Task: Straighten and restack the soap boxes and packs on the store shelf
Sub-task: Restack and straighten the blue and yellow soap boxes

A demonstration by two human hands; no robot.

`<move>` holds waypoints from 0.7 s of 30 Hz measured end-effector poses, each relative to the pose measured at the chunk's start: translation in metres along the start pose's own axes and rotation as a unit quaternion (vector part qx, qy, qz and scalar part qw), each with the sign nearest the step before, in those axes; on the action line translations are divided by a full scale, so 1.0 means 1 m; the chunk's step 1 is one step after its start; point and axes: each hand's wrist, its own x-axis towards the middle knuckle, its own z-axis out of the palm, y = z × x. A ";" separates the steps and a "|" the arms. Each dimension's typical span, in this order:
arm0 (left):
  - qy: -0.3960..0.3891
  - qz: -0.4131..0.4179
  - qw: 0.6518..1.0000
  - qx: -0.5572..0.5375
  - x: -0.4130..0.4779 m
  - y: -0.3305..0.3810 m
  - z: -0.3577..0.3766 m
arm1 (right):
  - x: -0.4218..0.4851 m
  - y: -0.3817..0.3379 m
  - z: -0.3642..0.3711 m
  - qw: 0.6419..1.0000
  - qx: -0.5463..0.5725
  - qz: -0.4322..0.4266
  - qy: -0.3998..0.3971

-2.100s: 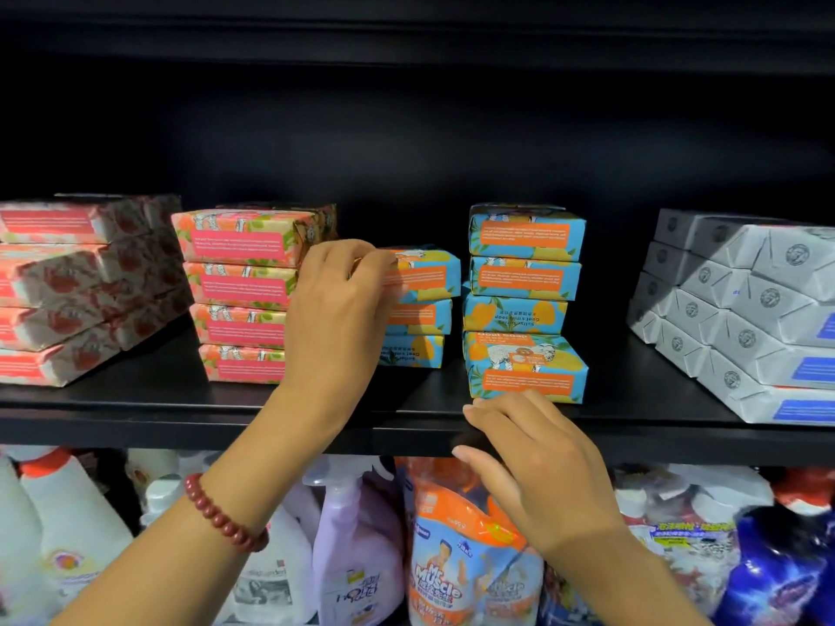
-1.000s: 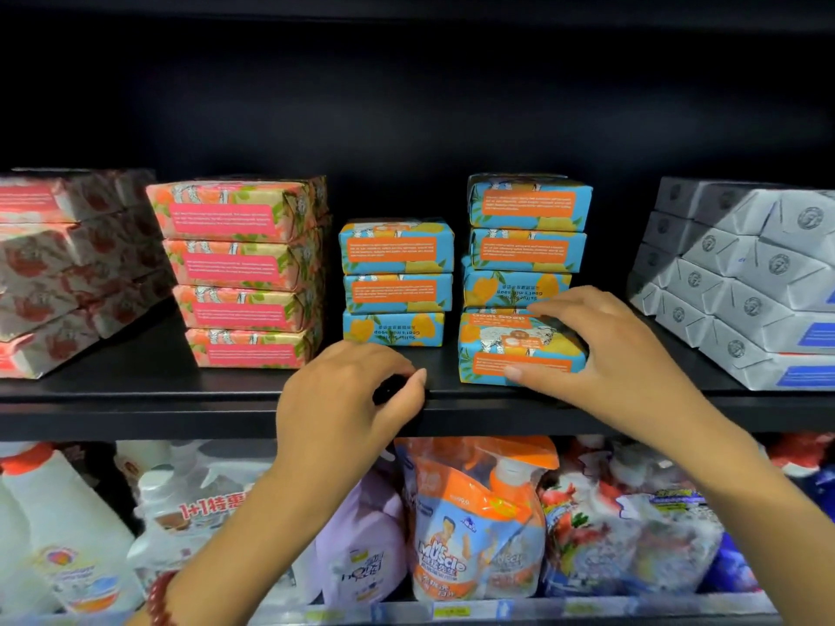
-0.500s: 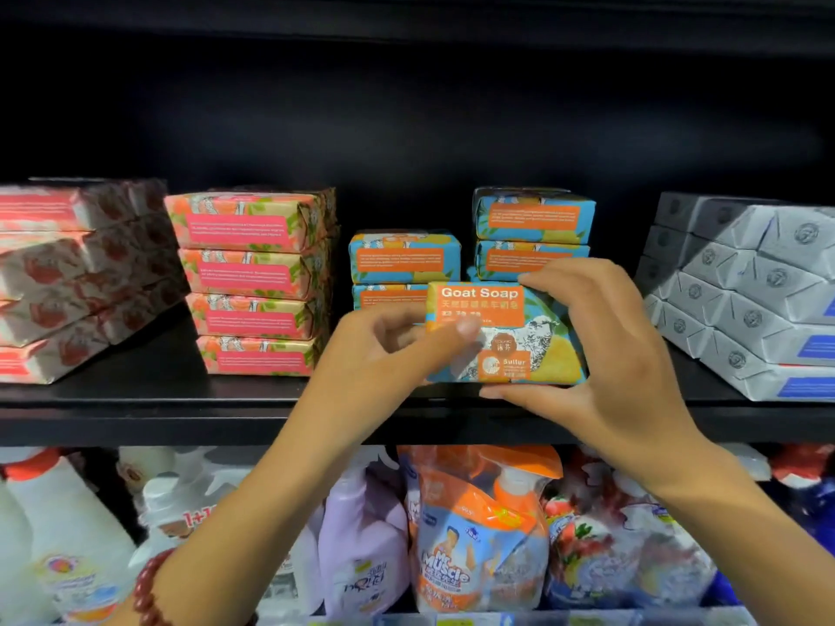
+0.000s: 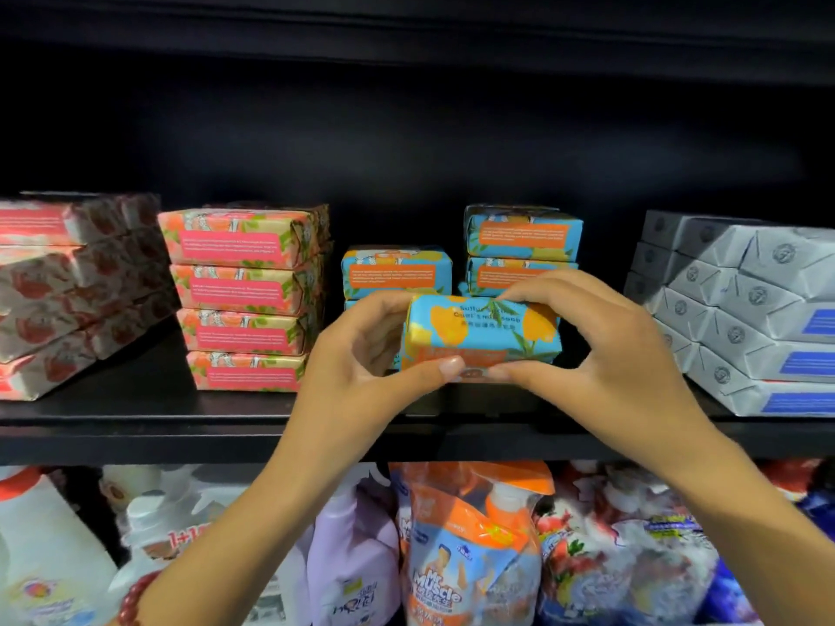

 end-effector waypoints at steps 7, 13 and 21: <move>-0.008 -0.060 0.993 0.101 0.011 0.007 -0.010 | -0.009 0.008 0.012 0.974 -0.130 -0.157 0.103; -0.047 -0.054 0.978 0.197 0.013 0.011 -0.014 | -0.014 0.013 0.020 0.968 -0.121 -0.201 0.088; 0.020 0.203 0.922 0.329 0.002 0.006 -0.009 | -0.011 0.009 0.009 0.993 0.079 0.048 -0.068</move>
